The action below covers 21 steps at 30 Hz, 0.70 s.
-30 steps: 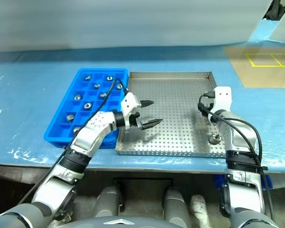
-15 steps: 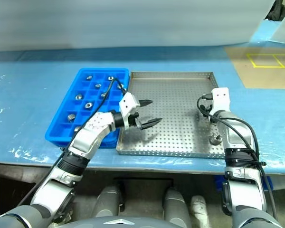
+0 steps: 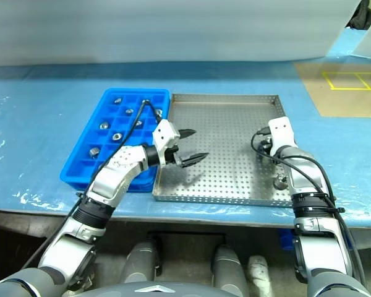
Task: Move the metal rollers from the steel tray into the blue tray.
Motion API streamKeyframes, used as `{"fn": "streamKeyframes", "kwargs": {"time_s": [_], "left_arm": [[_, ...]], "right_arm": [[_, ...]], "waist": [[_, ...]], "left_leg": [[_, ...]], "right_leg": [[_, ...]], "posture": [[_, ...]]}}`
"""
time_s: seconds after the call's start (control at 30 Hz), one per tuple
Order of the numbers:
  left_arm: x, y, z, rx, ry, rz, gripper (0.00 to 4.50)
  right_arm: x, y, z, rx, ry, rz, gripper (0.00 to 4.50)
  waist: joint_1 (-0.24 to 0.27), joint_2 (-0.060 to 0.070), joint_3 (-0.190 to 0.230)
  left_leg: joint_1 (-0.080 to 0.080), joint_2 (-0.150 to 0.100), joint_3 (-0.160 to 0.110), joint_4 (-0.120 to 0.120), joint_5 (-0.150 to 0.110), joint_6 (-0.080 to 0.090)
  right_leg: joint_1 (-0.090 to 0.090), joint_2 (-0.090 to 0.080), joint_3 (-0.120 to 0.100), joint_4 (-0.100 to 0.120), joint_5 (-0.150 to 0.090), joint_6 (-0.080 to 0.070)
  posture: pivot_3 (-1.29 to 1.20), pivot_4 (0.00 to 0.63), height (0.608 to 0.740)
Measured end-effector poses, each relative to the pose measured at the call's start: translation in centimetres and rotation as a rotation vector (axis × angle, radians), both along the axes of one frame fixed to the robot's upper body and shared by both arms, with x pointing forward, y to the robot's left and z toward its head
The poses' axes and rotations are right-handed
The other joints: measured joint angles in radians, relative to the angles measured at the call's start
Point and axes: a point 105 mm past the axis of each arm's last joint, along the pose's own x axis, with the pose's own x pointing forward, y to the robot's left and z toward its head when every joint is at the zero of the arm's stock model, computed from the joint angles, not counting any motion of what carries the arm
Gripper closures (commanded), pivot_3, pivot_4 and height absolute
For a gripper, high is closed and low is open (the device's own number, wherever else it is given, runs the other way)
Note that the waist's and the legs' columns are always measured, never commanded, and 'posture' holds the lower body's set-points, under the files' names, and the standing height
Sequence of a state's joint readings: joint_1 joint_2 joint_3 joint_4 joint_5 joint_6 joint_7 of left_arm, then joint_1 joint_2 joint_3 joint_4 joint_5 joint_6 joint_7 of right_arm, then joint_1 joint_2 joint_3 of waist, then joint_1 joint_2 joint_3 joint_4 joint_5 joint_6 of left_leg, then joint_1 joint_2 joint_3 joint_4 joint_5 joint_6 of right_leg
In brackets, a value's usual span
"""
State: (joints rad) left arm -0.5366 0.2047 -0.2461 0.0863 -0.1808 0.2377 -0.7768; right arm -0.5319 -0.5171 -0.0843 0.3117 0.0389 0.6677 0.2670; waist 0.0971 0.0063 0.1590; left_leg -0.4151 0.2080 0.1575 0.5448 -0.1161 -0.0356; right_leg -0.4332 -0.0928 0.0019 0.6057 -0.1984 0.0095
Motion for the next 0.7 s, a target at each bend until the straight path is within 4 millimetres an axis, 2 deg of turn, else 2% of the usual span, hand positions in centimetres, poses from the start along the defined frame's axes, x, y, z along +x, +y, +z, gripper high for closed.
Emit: {"fn": "streamKeyframes", "kwargs": {"time_s": [0.17, 0.27, 0.37, 0.5, 0.57, 0.63, 0.7], "left_arm": [[0.1, 0.1, 0.1, -0.008, 0.003, 0.004, 0.11], [0.1, 0.8, 0.6, -0.026, -0.001, 0.018, 0.11], [-0.1, 1.9, 0.9, -0.044, -0.001, 0.049, 0.11], [-1.0, 4.0, 0.9, -0.08, 0.012, 0.123, 0.11], [-2.1, 5.5, 0.7, -0.081, 0.016, 0.162, 0.11], [-3.3, 6.3, 0.2, -0.063, 0.03, 0.172, 0.11], [-4.1, 7.2, 0.0, -0.054, 0.046, 0.195, 0.11]], "right_arm": [[0.1, -0.1, 0.1, 0.011, -0.016, -0.001, 2.72], [0.3, 0.8, 0.3, 0.078, -0.045, 0.014, 2.72], [0.7, 4.5, 1.5, 0.261, -0.118, 0.119, 2.72], [1.7, 10.0, 6.3, 0.393, -0.248, 0.319, 2.72], [1.8, 12.4, 8.6, 0.425, -0.296, 0.415, 2.72], [1.7, 14.4, 9.6, 0.447, -0.308, 0.501, 2.72], [1.3, 17.0, 9.8, 0.476, -0.283, 0.606, 2.72]], "waist": [[0.0, 0.0, 0.0], [-0.004, -0.001, 0.001], [-0.008, 0.0, 0.001], [0.002, 0.001, 0.002], [0.006, 0.0, 0.002], [0.019, 0.0, 0.003], [0.035, 0.0, 0.003]], "left_leg": [[0.0, 0.0, 0.0, 0.0, 0.0, 0.0], [-0.001, 0.0, 0.0, -0.001, 0.0, 0.0], [-0.004, 0.001, 0.0, -0.004, 0.0, 0.0], [-0.007, 0.002, 0.0, -0.004, 0.0, 0.0], [-0.006, 0.002, 0.0, -0.005, 0.0, 0.0], [-0.007, 0.003, -0.001, -0.007, 0.0, 0.0], [-0.006, 0.004, -0.001, -0.008, 0.001, -0.001]], "right_leg": [[0.0, 0.0, 0.0, 0.0, 0.0, 0.0], [-0.002, 0.0, 0.0, 0.0, 0.0, 0.0], [-0.008, 0.002, 0.0, 0.0, 0.004, -0.007], [-0.009, 0.002, -0.001, 0.0, 0.003, -0.009], [-0.009, 0.002, -0.002, -0.001, 0.002, -0.01], [-0.008, 0.002, -0.003, -0.001, 0.001, -0.01], [-0.008, 0.002, -0.002, -0.001, 0.0, -0.011]], "posture": [[0.1, 0.15, 0.74], [0.12, 0.15, 0.74], [0.17, 0.15, 0.74], [0.25, 0.15, 0.74], [0.32, 0.15, 0.74], [0.36, 0.15, 0.74], [0.42, 0.15, 0.74]]}}
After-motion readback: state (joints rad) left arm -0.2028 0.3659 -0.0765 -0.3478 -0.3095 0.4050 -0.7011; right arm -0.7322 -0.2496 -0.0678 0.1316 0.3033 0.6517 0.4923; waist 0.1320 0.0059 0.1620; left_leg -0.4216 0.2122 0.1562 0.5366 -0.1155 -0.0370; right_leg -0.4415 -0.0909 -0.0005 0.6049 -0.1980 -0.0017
